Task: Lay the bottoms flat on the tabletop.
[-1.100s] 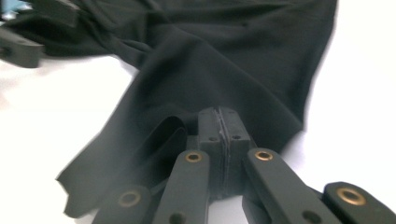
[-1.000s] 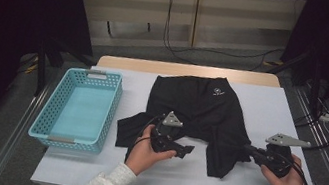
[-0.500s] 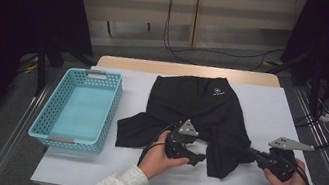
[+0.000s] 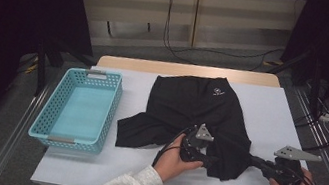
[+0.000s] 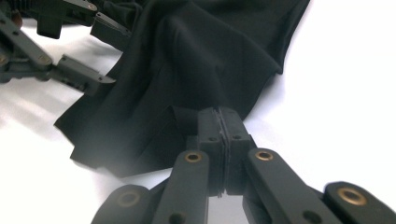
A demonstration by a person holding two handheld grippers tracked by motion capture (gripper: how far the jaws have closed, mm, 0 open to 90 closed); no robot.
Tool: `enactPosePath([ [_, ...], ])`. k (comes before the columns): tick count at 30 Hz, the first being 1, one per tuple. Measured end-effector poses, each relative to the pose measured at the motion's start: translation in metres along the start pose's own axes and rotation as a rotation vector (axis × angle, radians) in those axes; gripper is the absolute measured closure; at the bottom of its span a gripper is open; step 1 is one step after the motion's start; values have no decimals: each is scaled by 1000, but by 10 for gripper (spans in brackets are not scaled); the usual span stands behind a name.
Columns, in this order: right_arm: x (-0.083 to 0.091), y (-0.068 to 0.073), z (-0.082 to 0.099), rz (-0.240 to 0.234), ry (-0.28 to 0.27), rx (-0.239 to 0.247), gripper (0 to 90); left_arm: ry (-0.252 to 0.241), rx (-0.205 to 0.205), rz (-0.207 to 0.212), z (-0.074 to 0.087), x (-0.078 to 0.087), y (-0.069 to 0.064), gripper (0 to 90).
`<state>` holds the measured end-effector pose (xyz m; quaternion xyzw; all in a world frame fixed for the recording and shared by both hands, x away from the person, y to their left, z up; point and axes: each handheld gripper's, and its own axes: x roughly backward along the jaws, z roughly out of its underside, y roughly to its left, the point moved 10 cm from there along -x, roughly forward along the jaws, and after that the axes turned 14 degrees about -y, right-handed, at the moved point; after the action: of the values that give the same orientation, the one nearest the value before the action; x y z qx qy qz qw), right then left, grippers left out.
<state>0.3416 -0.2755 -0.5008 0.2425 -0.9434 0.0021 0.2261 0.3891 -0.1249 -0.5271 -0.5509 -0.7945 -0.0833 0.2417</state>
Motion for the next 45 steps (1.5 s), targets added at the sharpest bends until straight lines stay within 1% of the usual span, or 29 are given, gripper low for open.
enactPosePath([
  [1, 1, 0, 1, 2, 0, 1, 889, 5, 12, 17, 0, -1, -3, 509],
  [2, 3, 0, 1, 4, -1, -2, 889, 5, 16, 21, 0, -2, -5, 544],
  [3, 4, 0, 1, 3, -3, -1, 889, 7, 10, 16, 0, -2, -5, 592],
  [4, 5, 0, 2, 5, -2, 0, 889, 9, 11, 20, -1, -3, -6, 645],
  [5, 5, 0, 2, 7, -2, -1, 889, 15, 19, 24, -1, -3, -7, 685],
  [8, 6, 1, 5, 9, 5, -5, 889, 16, 57, 55, 0, -4, -11, 818],
  [10, 7, 2, 5, 5, 7, -1, 889, 22, 63, 61, 0, -3, -12, 863],
  [12, 8, 3, 4, 1, 5, 3, 889, 40, 82, 69, 1, 0, -13, 875],
  [13, 9, 3, 4, 0, 6, 5, 889, 42, 99, 67, 1, 2, -13, 876],
  [16, 12, 4, 4, -5, 8, 5, 889, 56, 105, 74, 1, 12, -11, 877],
  [18, 16, 5, 6, -11, 12, 8, 889, 54, 133, 73, 0, 19, -10, 877],
  [19, 18, 7, 7, -18, 16, 5, 889, 53, 139, 72, 0, 23, -8, 877],
  [21, 21, 11, 11, -38, 38, 16, 889, 49, 160, 78, -1, 29, -7, 877],
  [25, 26, 18, 24, -83, 103, 35, 879, 59, 158, 81, 2, 29, -8, 876],
  [26, 26, 18, 26, -82, 110, 42, 873, 61, 156, 81, 3, 28, -8, 876],
  [28, 26, 17, 24, -82, 106, 51, 847, 66, 161, 80, 4, 28, -8, 877],
  [29, 26, 16, 21, -72, 97, 53, 822, 65, 162, 70, 4, 28, -7, 877],
  [30, 26, 15, 19, -63, 88, 53, 811, 60, 166, 77, 4, 29, -7, 876],
  [31, 25, 12, 17, -54, 84, 48, 811, 58, 168, 72, 4, 29, -6, 876],
  [34, 18, 5, 10, -25, 51, 10, 775, 50, 171, 62, 4, 30, -4, 876],
  [36, 9, 0, 6, -7, 29, -11, 749, 50, 173, 62, 5, 30, -4, 876],
  [38, 0, -5, 6, 16, 40, -23, 738, 53, 175, 61, 6, 29, -4, 876],
  [39, -6, -9, 8, 34, 52, -42, 732, 53, 174, 59, 7, 29, -4, 876],
  [40, -11, -10, 11, 42, 70, -54, 732, 53, 172, 59, 7, 29, -4, 875],
  [41, -16, -11, 15, 48, 94, -55, 725, 51, 172, 58, 7, 29, -4, 875],
  [42, -19, -10, 19, 51, 111, -64, 721, 51, 175, 59, 8, 30, -4, 875],
  [43, -21, -9, 18, 53, 98, -64, 735, 49, 174, 59, 7, 30, -3, 875],
  [44, -21, -8, 18, 54, 109, -50, 768, 47, 176, 55, 7, 30, -3, 875],
  [45, -21, -9, 18, 58, 117, -37, 830, 49, 176, 53, 7, 31, -3, 875],
])
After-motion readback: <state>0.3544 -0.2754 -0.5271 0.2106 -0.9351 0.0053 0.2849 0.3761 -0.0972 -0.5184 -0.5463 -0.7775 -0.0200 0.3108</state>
